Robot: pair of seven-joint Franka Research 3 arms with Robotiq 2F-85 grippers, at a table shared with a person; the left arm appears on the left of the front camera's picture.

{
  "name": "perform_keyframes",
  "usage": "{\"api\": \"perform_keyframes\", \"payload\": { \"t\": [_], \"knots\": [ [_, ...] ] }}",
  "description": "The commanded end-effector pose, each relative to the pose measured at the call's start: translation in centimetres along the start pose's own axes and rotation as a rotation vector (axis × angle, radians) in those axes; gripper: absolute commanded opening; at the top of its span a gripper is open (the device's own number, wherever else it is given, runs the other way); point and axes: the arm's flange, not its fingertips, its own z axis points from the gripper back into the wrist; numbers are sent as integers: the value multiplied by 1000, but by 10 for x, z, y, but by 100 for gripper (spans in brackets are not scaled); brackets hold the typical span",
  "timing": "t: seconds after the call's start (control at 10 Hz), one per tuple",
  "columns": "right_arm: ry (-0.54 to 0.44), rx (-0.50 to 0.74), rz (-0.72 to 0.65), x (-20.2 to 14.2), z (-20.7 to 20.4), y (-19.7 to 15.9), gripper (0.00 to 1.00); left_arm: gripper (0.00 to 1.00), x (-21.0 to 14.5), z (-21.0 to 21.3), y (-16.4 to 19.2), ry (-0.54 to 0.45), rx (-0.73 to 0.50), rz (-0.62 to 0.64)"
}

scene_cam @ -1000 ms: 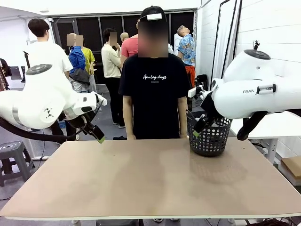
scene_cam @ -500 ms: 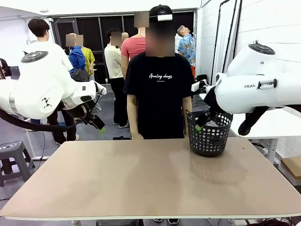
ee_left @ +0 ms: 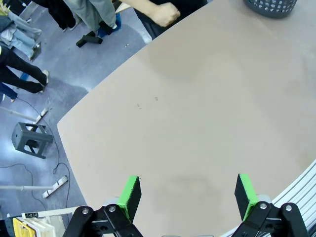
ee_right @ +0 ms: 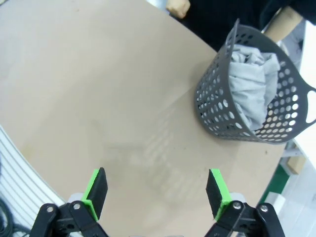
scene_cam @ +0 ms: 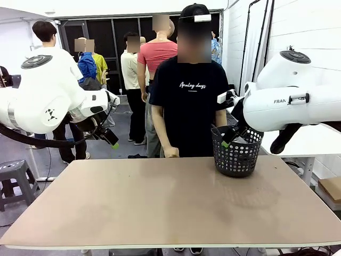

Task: Fold the training pants.
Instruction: Grab both ends of the Training pants handed by a person.

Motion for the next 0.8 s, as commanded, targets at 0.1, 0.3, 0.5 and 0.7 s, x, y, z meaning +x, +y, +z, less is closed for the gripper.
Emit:
{"api": "perform_keyframes", "payload": {
  "t": [0.1, 0.3, 0.5, 0.7],
  "knots": [
    [0, 12, -6, 0, 1, -1, 100, 100, 0, 0, 0, -3, -1, -12],
    [0, 12, -6, 0, 1, -1, 100, 100, 0, 0, 0, -3, -1, -12],
    [0, 12, -6, 0, 1, -1, 100, 100, 0, 0, 0, -3, -1, -12],
    [0, 12, -6, 0, 1, -1, 100, 100, 0, 0, 0, -3, -1, -12]
  ]
}}
